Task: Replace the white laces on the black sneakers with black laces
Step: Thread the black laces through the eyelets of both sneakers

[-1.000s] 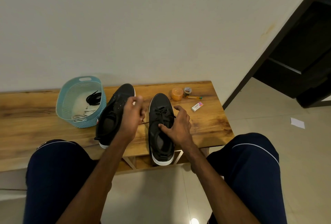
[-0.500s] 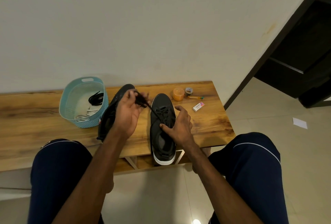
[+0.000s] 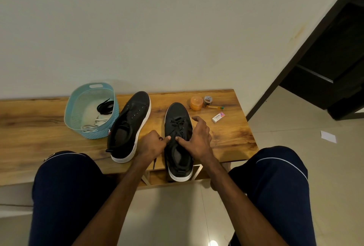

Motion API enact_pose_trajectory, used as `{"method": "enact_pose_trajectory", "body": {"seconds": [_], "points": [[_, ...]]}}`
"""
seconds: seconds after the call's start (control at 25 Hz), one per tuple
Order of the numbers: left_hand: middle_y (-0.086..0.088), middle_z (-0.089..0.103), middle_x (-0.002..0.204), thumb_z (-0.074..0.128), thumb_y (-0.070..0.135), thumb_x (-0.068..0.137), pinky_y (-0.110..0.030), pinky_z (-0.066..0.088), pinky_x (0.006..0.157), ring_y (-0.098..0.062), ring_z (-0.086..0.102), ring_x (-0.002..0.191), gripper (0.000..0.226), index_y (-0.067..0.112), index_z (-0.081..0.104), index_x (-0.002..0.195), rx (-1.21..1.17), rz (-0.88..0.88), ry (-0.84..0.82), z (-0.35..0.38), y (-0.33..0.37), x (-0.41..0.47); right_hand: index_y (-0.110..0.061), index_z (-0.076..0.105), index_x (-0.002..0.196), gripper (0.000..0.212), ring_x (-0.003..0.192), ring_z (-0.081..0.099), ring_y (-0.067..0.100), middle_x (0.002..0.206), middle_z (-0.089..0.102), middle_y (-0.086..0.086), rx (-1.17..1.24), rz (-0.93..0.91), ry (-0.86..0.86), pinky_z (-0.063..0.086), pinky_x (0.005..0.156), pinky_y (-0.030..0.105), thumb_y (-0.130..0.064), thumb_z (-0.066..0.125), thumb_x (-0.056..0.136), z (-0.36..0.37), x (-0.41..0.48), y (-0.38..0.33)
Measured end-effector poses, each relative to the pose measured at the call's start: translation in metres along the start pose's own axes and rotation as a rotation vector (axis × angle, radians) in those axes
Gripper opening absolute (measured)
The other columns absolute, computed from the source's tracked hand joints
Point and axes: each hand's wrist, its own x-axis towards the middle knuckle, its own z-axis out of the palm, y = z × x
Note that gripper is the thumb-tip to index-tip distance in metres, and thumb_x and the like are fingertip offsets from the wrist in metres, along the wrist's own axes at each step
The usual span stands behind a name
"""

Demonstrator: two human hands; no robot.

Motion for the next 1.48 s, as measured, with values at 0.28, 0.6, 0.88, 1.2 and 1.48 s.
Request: {"method": "enact_pose_trajectory", "body": {"seconds": [0.28, 0.6, 0.88, 1.2, 1.48], "points": [[-0.001, 0.065, 0.096, 0.067, 0.037, 0.09, -0.036, 0.052, 0.072, -0.019, 0.063, 0.084, 0.02, 0.024, 0.055, 0.098, -0.029, 0.139, 0.13, 0.008, 0.0, 0.001, -0.023, 0.026, 0.142, 0.09, 0.132, 0.034, 0.023, 0.142, 0.033, 0.0, -0.004, -0.014, -0.01, 0.034, 0.108, 0.05, -0.046, 0.08, 0.073, 0.0, -0.001, 0.0], [-0.01, 0.064, 0.1, 0.044, 0.033, 0.1, -0.046, 0.053, 0.086, -0.031, 0.063, 0.096, 0.038, 0.008, 0.069, 0.087, -0.015, 0.207, 0.116, -0.012, 0.009, 0.013, -0.024, 0.026, 0.142, 0.088, 0.133, 0.034, 0.022, 0.144, 0.034, -0.002, -0.03, -0.011, -0.034, 0.032, 0.11, 0.052, -0.046, 0.079, 0.076, -0.003, 0.0, -0.001], [0.007, 0.063, 0.07, 0.048, 0.031, 0.102, -0.035, 0.041, 0.085, -0.014, 0.059, 0.081, 0.035, 0.02, 0.061, 0.072, -0.892, 0.084, 0.008, -0.055, 0.02, 0.012, -0.027, 0.031, 0.137, 0.076, 0.13, 0.038, 0.02, 0.141, 0.04, -0.005, -0.008, -0.014, -0.078, 0.032, 0.108, 0.051, -0.047, 0.075, 0.08, -0.007, 0.0, -0.002], [-0.004, 0.07, 0.101, 0.046, 0.009, 0.102, -0.038, 0.058, 0.088, -0.02, 0.068, 0.093, 0.026, 0.011, 0.063, 0.121, -1.272, 0.365, -0.224, -0.081, 0.028, 0.002, -0.019, 0.06, 0.123, 0.025, 0.109, 0.054, 0.007, 0.116, 0.062, -0.008, 0.295, -0.279, 0.046, 0.05, 0.094, 0.04, -0.029, 0.055, 0.1, -0.008, -0.011, -0.046], [-0.001, 0.069, 0.101, 0.046, 0.007, 0.1, -0.035, 0.059, 0.082, -0.015, 0.066, 0.086, 0.027, 0.012, 0.059, 0.123, -1.49, 0.42, -0.196, -0.101, 0.021, -0.002, -0.015, 0.068, 0.106, 0.016, 0.084, 0.065, 0.005, 0.092, 0.072, -0.002, 0.383, -0.312, -0.144, 0.053, 0.077, 0.027, -0.02, 0.054, 0.101, 0.006, -0.013, -0.078]]}}
